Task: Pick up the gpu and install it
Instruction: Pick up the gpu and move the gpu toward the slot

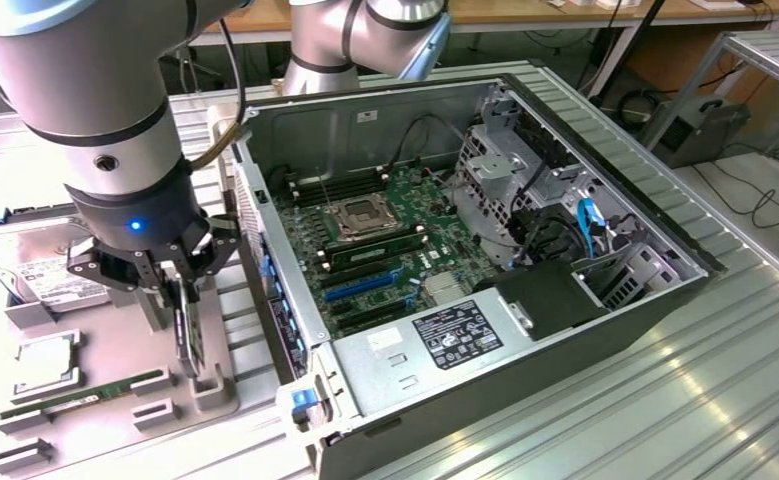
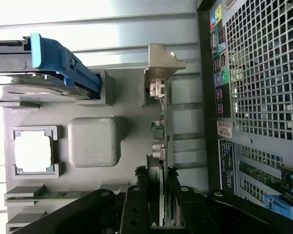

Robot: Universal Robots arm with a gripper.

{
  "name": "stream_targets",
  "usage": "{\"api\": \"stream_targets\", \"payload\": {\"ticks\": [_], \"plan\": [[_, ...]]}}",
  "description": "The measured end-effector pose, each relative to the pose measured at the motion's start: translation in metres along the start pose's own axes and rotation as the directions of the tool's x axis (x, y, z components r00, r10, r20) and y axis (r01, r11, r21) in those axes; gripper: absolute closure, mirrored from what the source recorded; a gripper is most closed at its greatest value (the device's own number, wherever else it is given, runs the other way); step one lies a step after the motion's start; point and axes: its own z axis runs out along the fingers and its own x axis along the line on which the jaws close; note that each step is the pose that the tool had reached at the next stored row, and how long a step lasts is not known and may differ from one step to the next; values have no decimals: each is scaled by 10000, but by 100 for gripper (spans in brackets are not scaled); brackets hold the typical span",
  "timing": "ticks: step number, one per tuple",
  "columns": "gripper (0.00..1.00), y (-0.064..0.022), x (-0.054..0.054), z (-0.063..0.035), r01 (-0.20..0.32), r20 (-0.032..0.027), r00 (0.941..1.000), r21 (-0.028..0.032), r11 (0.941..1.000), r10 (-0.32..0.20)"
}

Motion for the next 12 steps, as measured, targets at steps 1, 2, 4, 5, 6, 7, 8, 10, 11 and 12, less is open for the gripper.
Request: {"api": "stream_targets", "payload": {"ticks": [1, 2, 4, 5, 6, 7, 8, 10, 11, 12], "plan": [[74, 1, 0, -5, 0, -1, 10000, 1, 10000, 0], [74, 2, 0, -9, 0, 0, 10000, 0, 10000, 0], [74, 3, 0, -15, 0, 1, 10000, -1, 10000, 0], [74, 4, 0, -18, 0, 1, 10000, -1, 10000, 0], [74, 6, 0, -20, 0, 0, 10000, 0, 10000, 0], [74, 7, 0, -23, 0, 0, 10000, 1, 10000, 0], [74, 8, 0, -24, 0, 0, 10000, 1, 10000, 0], [74, 12, 0, -30, 0, 0, 10000, 0, 10000, 0], [74, 13, 0, -31, 0, 0, 10000, 1, 10000, 0], [74, 14, 0, -32, 0, 0, 10000, 0, 10000, 0]]}}
